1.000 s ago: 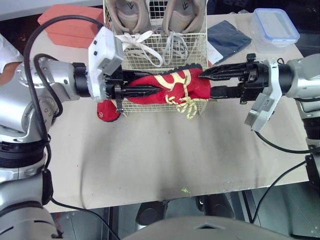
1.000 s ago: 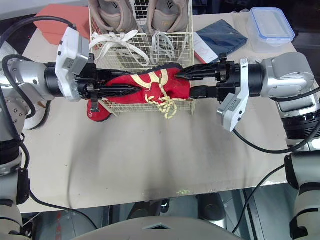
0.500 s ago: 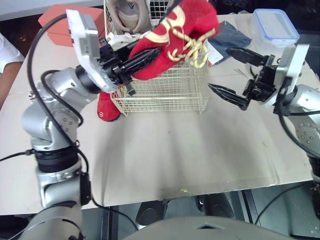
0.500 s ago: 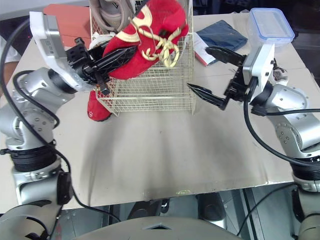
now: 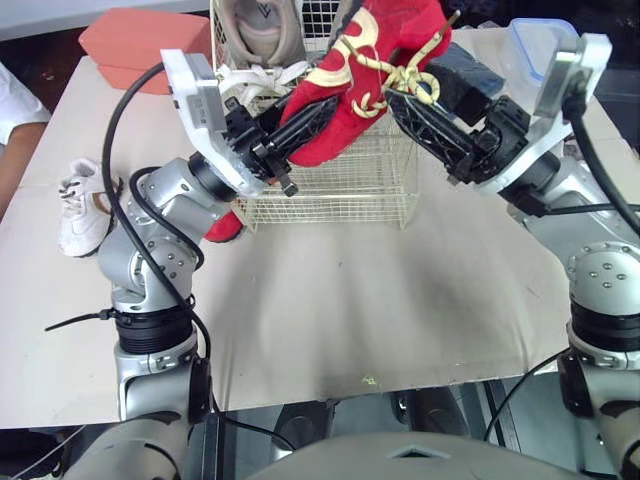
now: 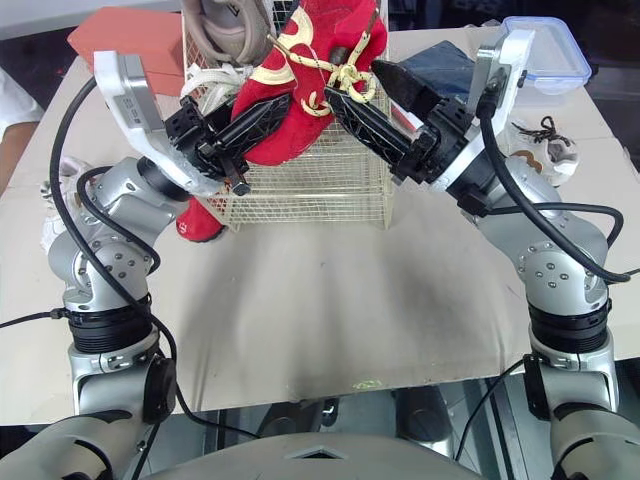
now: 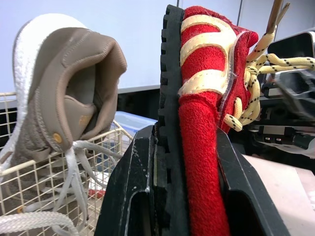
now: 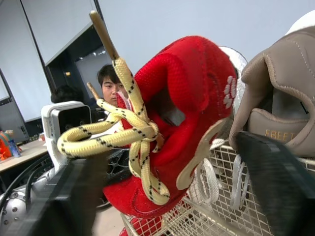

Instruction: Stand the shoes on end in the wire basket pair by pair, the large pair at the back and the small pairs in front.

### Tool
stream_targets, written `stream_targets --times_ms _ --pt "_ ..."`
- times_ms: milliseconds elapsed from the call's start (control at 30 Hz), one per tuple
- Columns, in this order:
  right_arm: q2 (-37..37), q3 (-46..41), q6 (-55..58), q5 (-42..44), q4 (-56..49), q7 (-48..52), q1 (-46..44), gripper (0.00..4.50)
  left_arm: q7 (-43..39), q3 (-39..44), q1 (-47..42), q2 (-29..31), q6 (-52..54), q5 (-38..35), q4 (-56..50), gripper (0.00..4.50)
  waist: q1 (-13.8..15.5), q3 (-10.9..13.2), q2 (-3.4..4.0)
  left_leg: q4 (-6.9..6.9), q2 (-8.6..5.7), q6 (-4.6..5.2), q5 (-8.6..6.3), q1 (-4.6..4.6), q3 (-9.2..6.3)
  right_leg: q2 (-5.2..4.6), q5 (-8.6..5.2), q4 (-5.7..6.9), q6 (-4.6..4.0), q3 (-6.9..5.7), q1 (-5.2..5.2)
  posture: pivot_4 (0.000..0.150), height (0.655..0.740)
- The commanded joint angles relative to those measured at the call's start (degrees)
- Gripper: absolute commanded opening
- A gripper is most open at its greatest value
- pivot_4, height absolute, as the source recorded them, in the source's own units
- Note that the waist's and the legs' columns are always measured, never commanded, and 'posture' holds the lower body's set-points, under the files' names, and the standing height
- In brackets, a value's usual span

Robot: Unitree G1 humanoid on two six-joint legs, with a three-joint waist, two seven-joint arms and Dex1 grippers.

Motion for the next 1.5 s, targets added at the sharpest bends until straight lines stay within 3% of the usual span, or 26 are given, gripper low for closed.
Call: stream_targets --times_ms 33,167,433,467,700,1000,1233,1500 --pt "0.75 -1.72 0.30 -0.65 -0.70 0.81 -1.66 2.05 0.22 0.60 -0.66 0.42 0.81 -3.23 -3.34 0.59 0.05 0.00 0.00 0.00 0.00 0.00 0.00 0.00 -0.01 0.01 0.00 0.00 0.00 -0.01 0.00 0.150 0.7400" --pt "1.30 -2.60 0.80 -1.36 0.13 1.16 -2.04 0.18 0.46 0.46 -0.23 0.66 2.33 -4.95 -3.92 0.59 0.08 0.00 0.00 0.00 0.00 0.00 0.00 0.00 -0.01 0.00 0.00 -0.02 0.00 -0.01 0.00 0.150 0.7400" --pt "1.96 -3.31 1.16 -2.98 -0.32 0.38 -2.70 0.09 -0.60 1.16 -0.63 2.70 3.34 -6.12 -3.03 0.59 0.01 0.00 0.00 0.00 0.00 0.00 0.00 0.00 -0.01 0.00 0.00 0.00 0.00 -0.01 0.00 0.150 0.7400" --pt "2.22 -3.29 1.11 -3.43 -0.57 -0.10 -2.93 0.00 -1.58 1.40 -0.59 3.68 4.25 -7.25 -3.13 1.59 -0.01 0.00 0.00 0.00 0.01 0.00 0.00 0.00 -0.01 0.00 0.00 0.00 0.00 0.00 0.00 0.150 0.7400" --pt "3.72 -2.56 -0.53 -10.22 -1.58 -2.13 -6.63 0.00 -5.61 1.70 -0.27 14.14 2.54 -0.42 -2.40 4.47 -0.06 0.01 0.01 -0.05 0.00 0.00 0.00 0.01 0.01 0.01 0.00 -0.01 0.00 0.01 -0.03 0.150 0.7400" --pt "2.39 1.74 -4.14 -30.07 0.21 -3.60 -9.67 0.00 -11.67 6.42 3.23 30.19 4.95 3.15 -1.67 4.47 -0.01 0.02 0.05 -0.16 0.00 0.00 0.00 0.01 0.02 0.01 0.00 -0.04 -0.01 0.05 -0.12 0.150 0.7400" --pt "-1.34 9.12 2.25 -42.99 -0.51 -3.98 -8.00 0.00 -11.42 7.43 4.44 30.56 7.60 0.25 -4.21 4.47 0.04 0.02 0.04 -0.17 0.00 0.00 0.00 0.00 0.02 0.00 0.00 -0.04 -0.01 0.04 -0.12 0.150 0.7400" --pt "0.08 12.48 16.82 -45.61 0.48 -4.04 -8.56 0.00 -10.48 6.94 4.67 30.07 8.64 -0.43 -5.17 4.47 -0.06 0.02 0.04 -0.17 0.01 0.00 0.00 -0.01 0.04 -0.02 0.00 -0.04 -0.01 0.09 -0.14 0.150 0.7400"
